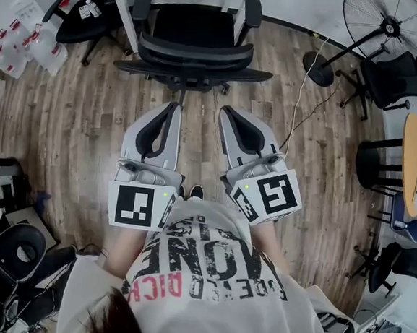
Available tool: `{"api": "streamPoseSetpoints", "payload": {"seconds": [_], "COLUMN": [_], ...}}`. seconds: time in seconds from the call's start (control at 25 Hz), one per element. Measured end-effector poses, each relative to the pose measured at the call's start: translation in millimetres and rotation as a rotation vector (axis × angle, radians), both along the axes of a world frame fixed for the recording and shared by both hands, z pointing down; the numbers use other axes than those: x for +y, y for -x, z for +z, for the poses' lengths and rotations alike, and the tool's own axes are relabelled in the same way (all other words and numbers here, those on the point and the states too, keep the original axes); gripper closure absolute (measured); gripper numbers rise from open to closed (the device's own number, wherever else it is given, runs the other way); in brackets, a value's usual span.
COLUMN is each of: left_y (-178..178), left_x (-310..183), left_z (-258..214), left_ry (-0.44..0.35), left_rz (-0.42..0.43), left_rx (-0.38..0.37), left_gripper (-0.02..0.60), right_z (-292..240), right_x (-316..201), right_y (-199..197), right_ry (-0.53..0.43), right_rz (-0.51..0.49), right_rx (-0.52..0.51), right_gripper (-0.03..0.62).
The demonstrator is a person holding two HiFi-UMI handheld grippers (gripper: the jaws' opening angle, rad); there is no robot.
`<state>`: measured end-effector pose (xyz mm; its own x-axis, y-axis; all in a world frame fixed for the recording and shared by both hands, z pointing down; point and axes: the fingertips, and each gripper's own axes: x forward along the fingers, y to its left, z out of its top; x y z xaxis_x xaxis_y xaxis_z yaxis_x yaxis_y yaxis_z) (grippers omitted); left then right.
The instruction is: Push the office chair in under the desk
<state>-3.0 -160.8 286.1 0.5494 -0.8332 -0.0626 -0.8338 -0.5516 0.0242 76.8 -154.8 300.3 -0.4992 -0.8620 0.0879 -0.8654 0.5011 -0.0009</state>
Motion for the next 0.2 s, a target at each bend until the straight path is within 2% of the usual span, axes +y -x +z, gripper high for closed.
{"api": "streamPoseSetpoints", "payload": {"seconds": [0.2], "left_y": [0.7], "left_x": [2.8], "left_z": [1.4], "left_ry": [-0.002], "left_rz": [0.000], "left_rx": [-0.003], "left_gripper": [0.571], "right_z": [2.2], "right_x": [2.8], "right_y": [1.3], "right_ry": [-0.001], "right_rz": [-0.003], "right_rx": [0.000], "right_gripper": [0.579]}}
